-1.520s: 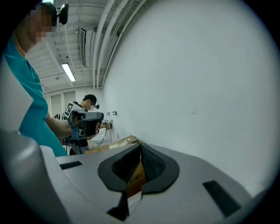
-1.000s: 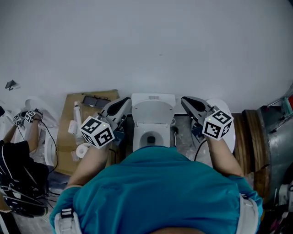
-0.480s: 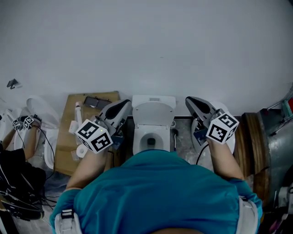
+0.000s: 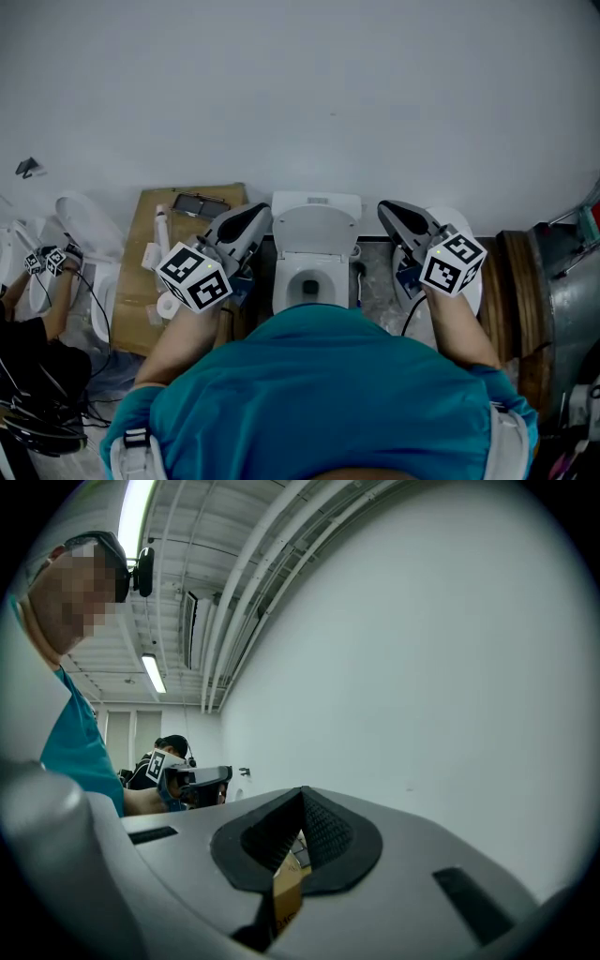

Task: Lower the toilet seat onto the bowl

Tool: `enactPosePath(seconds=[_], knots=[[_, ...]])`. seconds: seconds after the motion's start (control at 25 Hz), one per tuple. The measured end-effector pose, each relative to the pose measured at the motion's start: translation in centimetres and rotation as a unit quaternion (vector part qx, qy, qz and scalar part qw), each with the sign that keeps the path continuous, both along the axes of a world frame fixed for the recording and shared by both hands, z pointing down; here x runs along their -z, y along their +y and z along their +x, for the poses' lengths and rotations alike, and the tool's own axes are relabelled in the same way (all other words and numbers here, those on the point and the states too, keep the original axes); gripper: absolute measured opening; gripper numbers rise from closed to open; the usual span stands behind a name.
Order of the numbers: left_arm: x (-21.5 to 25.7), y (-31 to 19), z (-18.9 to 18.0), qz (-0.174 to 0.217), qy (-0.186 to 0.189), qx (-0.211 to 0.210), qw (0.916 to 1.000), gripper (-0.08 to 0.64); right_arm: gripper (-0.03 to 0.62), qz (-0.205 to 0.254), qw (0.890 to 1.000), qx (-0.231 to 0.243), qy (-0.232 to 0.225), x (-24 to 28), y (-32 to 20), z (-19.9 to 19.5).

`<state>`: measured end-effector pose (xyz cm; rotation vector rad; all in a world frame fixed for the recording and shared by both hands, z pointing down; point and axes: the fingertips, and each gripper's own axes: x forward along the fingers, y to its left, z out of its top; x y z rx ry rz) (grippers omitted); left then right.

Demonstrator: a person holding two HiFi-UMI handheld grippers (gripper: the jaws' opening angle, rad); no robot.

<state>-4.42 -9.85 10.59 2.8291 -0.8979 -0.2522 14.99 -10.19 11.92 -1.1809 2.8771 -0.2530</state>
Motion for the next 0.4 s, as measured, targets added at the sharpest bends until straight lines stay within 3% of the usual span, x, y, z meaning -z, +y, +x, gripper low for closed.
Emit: enactPosePath(seconds=[0.4], knots=[[-0.03, -0.16, 0.07, -0.003, 0.003, -0.001, 1.0000, 0.005, -0.002, 0.004, 1.000, 0.007, 0.007, -0.16, 0.04, -0.33]])
